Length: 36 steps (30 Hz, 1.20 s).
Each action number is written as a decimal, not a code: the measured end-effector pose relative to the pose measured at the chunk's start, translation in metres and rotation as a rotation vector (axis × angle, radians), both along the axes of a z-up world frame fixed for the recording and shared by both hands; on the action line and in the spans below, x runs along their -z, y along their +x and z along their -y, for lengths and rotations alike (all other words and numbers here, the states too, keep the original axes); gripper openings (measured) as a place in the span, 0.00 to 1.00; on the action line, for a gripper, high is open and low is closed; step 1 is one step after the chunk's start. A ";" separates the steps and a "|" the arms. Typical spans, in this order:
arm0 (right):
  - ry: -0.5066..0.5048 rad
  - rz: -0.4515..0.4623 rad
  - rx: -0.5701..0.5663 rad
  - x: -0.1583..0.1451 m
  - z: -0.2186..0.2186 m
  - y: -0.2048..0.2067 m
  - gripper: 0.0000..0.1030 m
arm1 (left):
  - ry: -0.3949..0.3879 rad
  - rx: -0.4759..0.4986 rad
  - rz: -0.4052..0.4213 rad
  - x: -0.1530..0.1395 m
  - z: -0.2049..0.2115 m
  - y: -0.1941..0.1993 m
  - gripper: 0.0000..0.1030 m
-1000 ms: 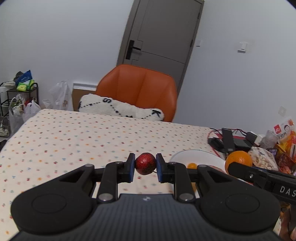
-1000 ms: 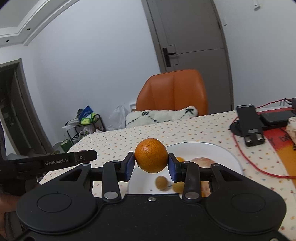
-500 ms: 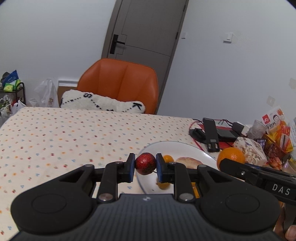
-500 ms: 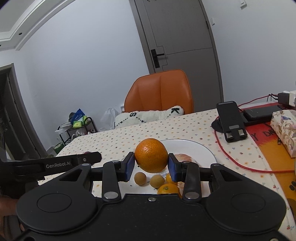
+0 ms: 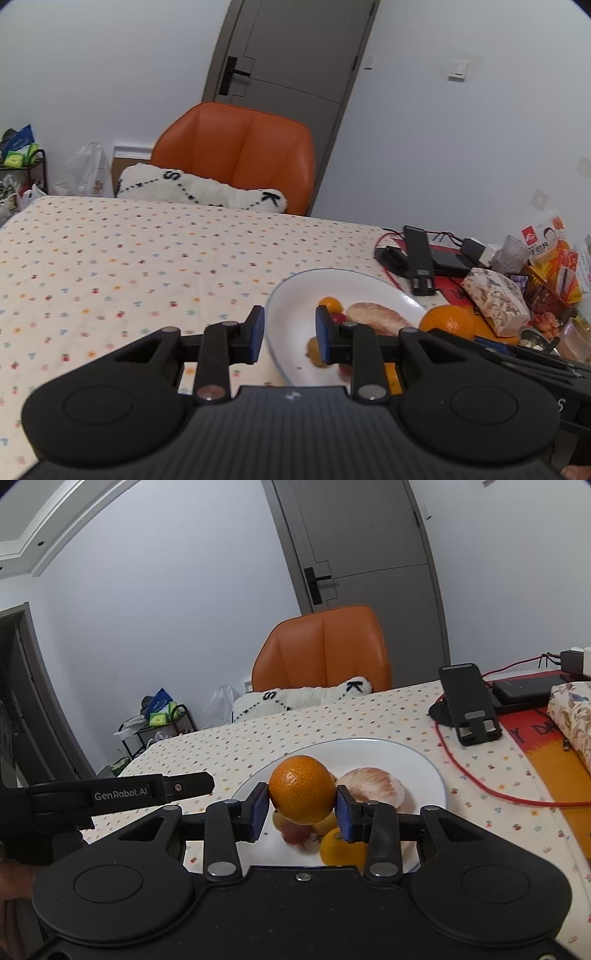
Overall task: Organize fruits
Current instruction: 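Carry the large orange and plum to the plate and open both tools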
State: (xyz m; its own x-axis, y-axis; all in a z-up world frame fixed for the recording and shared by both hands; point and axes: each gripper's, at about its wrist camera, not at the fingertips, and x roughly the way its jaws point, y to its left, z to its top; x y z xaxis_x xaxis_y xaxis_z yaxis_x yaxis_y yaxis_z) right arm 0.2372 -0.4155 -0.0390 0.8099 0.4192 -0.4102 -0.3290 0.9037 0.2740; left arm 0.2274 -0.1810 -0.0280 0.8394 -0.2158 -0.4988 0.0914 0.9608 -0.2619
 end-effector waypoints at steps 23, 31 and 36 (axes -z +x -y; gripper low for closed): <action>-0.033 -0.027 -0.001 0.002 -0.023 -0.005 0.48 | 0.018 -0.073 -0.029 0.002 -0.049 -0.025 0.74; -0.015 -0.027 -0.008 -0.005 -0.025 -0.017 0.58 | 0.044 -0.077 -0.032 -0.008 -0.062 -0.042 0.86; -0.011 -0.015 -0.022 -0.013 -0.030 -0.030 0.74 | 0.061 -0.072 -0.031 -0.017 -0.066 -0.056 0.91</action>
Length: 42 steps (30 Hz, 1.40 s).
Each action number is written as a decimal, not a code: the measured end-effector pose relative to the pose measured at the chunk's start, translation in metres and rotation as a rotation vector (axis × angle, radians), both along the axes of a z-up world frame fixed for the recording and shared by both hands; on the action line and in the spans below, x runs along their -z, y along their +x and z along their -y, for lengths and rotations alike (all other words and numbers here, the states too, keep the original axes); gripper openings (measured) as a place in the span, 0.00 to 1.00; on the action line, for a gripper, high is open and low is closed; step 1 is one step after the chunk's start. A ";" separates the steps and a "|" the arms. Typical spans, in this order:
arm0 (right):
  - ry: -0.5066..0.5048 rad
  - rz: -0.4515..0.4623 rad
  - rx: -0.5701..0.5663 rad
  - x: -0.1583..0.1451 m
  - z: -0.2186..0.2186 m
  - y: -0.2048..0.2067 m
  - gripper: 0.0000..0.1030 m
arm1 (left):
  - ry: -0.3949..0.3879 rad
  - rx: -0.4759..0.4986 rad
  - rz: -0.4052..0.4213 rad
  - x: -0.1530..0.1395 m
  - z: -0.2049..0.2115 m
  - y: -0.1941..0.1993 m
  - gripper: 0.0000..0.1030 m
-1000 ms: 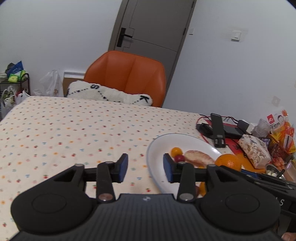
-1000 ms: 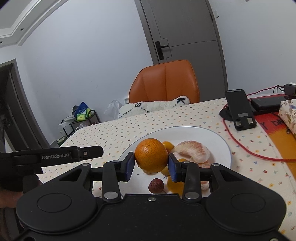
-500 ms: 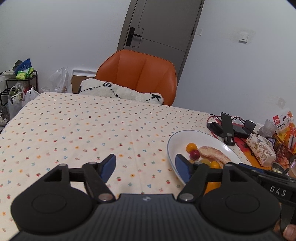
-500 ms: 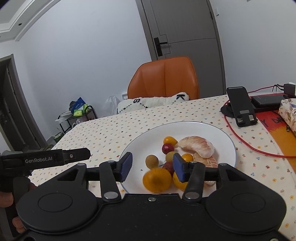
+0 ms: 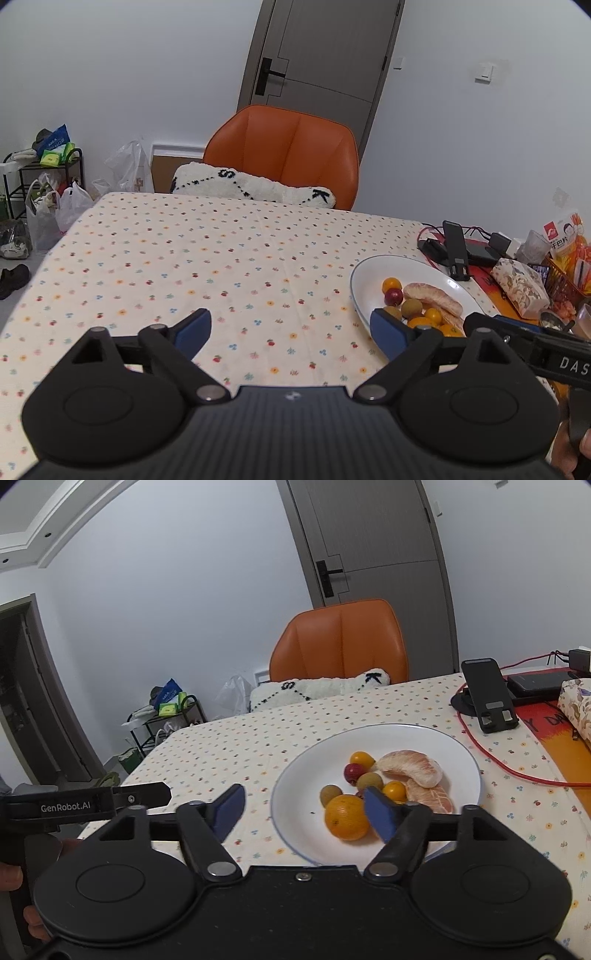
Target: Organize fruits
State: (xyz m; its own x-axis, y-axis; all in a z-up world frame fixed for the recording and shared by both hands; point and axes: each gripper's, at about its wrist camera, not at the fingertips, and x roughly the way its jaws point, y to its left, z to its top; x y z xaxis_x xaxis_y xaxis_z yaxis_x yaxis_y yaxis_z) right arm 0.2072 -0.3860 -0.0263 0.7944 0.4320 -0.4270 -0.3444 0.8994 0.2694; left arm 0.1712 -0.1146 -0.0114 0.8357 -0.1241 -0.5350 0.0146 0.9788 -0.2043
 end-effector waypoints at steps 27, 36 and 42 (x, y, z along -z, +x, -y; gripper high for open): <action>-0.005 0.023 -0.036 -0.026 -0.017 -0.056 1.00 | 0.101 -0.056 0.005 -0.030 -0.033 -0.078 0.98; -0.030 0.006 -0.061 -0.028 -0.020 -0.072 1.00 | 0.128 -0.073 -0.001 -0.034 -0.041 -0.101 0.98; -0.040 0.001 -0.061 -0.029 -0.018 -0.084 1.00 | 0.143 -0.086 0.007 -0.039 -0.046 -0.116 0.98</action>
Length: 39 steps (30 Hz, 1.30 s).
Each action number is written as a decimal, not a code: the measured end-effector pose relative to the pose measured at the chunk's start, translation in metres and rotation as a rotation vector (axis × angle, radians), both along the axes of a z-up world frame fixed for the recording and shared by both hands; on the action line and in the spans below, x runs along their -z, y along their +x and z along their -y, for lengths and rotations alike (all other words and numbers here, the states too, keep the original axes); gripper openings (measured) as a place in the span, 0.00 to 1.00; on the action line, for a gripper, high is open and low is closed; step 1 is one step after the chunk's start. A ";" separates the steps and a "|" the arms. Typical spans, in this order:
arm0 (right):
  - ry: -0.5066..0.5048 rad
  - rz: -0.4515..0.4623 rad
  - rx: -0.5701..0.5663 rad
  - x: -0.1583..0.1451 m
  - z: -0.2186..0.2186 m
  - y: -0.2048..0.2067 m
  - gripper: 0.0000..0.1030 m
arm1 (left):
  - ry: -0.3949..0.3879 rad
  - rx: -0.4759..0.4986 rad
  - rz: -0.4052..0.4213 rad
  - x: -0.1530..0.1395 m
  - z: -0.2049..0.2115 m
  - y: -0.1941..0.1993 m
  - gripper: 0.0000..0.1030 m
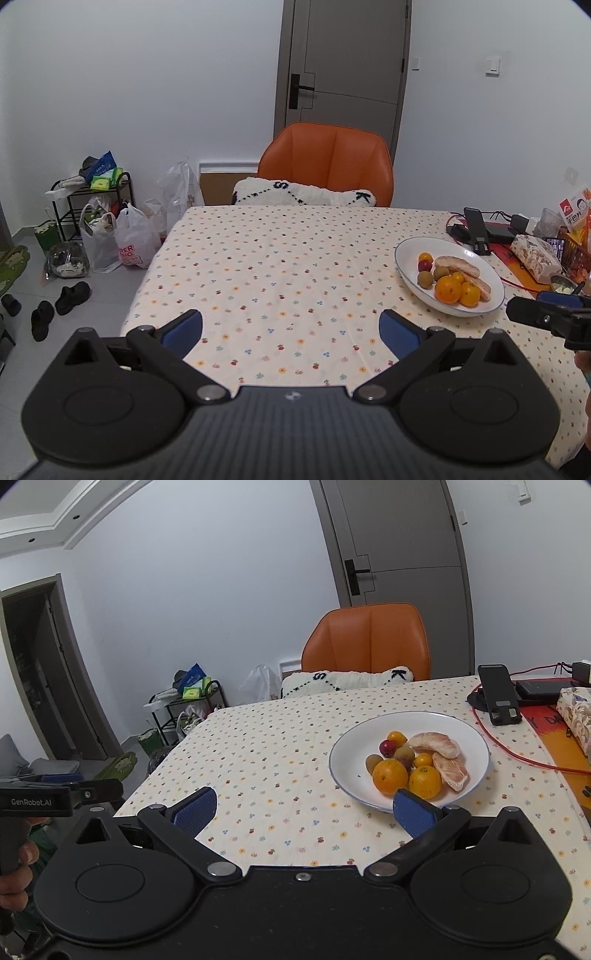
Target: Organize fruits
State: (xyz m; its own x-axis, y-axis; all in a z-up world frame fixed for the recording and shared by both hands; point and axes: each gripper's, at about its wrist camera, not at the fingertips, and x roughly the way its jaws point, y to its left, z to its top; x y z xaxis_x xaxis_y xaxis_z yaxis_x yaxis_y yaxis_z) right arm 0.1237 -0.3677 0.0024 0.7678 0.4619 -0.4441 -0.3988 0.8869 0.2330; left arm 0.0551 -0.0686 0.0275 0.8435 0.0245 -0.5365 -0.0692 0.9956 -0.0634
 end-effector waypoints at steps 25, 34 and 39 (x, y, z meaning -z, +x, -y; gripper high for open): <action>-0.045 -0.020 -0.007 0.001 -0.004 -0.026 1.00 | -0.013 -0.021 -0.017 0.012 0.000 -0.028 0.98; -0.047 -0.026 -0.018 0.002 -0.007 -0.028 1.00 | -0.015 -0.023 -0.010 0.012 -0.002 -0.029 0.98; -0.049 -0.026 -0.022 0.002 -0.009 -0.028 1.00 | -0.013 -0.021 -0.011 0.012 -0.002 -0.030 0.98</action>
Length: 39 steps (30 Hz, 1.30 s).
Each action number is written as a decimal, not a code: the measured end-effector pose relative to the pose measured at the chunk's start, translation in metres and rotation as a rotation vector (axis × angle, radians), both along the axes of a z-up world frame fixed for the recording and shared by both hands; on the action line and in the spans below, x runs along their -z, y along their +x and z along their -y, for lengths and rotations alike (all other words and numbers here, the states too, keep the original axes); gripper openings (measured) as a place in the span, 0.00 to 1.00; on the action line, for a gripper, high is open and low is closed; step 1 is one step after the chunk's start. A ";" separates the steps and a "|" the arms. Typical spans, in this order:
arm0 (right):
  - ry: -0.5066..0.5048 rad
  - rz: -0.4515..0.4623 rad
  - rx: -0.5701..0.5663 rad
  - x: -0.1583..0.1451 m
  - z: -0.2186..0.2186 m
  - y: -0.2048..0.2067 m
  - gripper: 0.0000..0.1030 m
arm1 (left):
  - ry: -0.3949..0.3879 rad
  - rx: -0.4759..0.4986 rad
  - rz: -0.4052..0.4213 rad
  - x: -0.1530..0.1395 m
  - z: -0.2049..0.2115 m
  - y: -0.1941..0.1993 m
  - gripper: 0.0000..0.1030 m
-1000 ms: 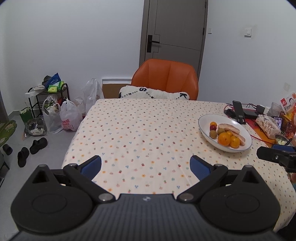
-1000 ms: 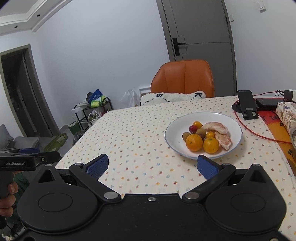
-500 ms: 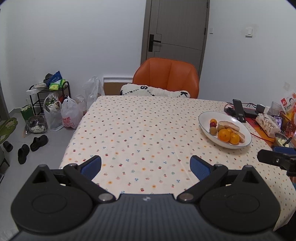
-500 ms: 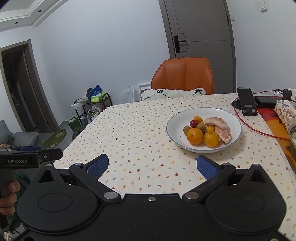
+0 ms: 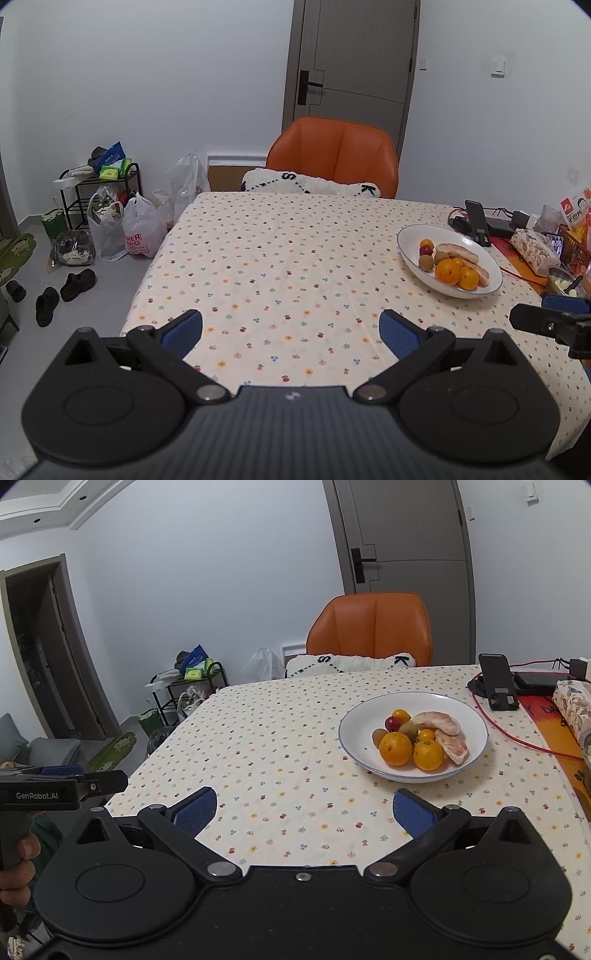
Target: Organize fruits
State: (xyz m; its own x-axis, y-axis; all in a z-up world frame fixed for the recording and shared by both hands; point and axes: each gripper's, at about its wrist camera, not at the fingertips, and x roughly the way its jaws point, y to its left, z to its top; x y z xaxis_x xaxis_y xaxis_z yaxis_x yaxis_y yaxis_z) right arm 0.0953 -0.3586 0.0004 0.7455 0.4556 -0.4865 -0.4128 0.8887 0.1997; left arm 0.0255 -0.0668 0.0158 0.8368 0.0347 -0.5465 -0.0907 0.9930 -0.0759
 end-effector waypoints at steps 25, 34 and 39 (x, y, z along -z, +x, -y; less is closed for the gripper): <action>-0.001 -0.006 0.007 0.001 0.001 0.001 1.00 | -0.006 -0.002 -0.001 0.001 0.002 -0.001 0.98; 0.002 -0.012 0.014 0.003 0.004 0.003 1.00 | -0.004 -0.001 -0.004 0.001 0.003 0.000 0.98; 0.000 -0.010 0.013 0.002 0.004 0.002 1.00 | -0.005 0.000 -0.003 0.001 0.003 0.000 0.98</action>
